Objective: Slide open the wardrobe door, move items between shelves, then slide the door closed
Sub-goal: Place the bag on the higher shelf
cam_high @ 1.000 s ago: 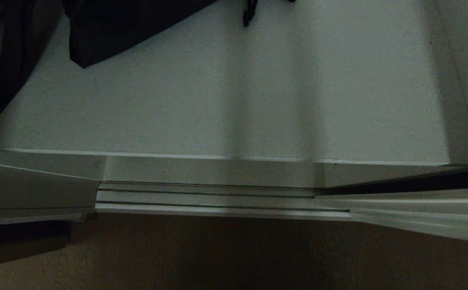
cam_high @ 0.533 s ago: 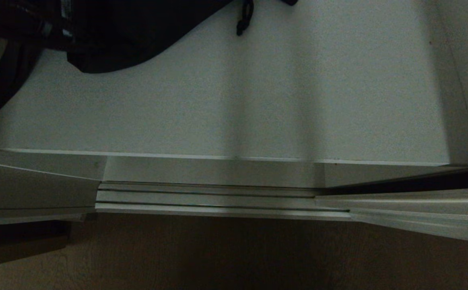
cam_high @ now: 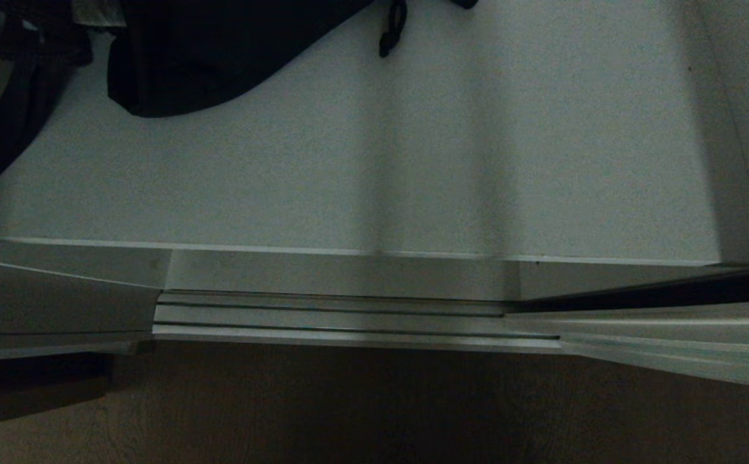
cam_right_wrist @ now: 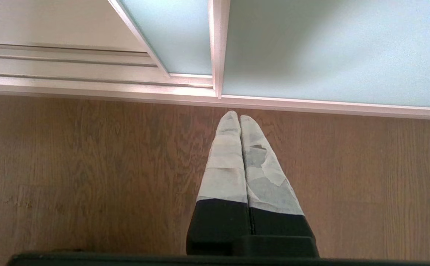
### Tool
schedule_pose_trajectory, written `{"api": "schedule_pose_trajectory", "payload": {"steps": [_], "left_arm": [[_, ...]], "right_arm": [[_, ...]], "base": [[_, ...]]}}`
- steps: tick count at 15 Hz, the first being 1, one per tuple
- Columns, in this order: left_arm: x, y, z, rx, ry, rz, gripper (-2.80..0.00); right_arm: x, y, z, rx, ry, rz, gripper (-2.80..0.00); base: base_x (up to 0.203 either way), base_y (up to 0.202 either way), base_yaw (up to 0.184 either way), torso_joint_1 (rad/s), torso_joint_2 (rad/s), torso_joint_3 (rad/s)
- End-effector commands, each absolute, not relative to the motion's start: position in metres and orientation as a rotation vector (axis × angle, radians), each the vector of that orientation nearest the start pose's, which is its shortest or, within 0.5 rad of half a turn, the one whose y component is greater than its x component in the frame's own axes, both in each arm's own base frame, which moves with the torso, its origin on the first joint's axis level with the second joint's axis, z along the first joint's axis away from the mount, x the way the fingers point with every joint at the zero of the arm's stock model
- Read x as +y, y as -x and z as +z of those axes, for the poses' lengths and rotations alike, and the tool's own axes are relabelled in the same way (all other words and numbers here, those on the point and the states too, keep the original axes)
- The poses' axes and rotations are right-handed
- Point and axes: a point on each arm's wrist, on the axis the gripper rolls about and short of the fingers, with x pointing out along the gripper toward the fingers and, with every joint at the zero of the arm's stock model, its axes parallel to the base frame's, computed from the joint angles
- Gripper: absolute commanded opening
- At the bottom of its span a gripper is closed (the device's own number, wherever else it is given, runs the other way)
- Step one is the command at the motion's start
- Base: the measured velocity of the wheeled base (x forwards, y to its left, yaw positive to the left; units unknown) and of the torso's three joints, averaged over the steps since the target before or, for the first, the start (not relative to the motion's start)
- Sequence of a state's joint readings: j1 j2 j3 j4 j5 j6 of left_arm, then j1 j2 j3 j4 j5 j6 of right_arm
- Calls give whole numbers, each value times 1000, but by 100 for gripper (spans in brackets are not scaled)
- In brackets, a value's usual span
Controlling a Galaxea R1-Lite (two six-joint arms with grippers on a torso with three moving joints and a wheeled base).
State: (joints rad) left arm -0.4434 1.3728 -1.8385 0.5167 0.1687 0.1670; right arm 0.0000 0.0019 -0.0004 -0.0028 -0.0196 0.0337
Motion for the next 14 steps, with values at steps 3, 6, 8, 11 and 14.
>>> {"api": "schedule_pose_trajectory", "payload": {"steps": [3,6,8,11,14], "left_arm": [[-52,-119,432,45,-23,-261,-280],[-41,-99,406,161,69,-233,-280],[-32,-81,382,267,51,-212,-280],[-14,-49,341,365,23,-138,-280],[3,-5,305,331,26,-38,-280]], "right_arm": [[0,23,76,-2,-34,-20,-280],[0,23,76,-3,-34,-20,-280],[0,23,76,-2,-34,-20,-280],[0,23,76,-3,-34,-20,-280],[0,23,76,-3,-34,-20,-280]], "base": [[0,0,0,0,0,0],[0,0,0,0,0,0],[0,0,0,0,0,0],[0,0,0,0,0,0],[0,0,0,0,0,0]]}}
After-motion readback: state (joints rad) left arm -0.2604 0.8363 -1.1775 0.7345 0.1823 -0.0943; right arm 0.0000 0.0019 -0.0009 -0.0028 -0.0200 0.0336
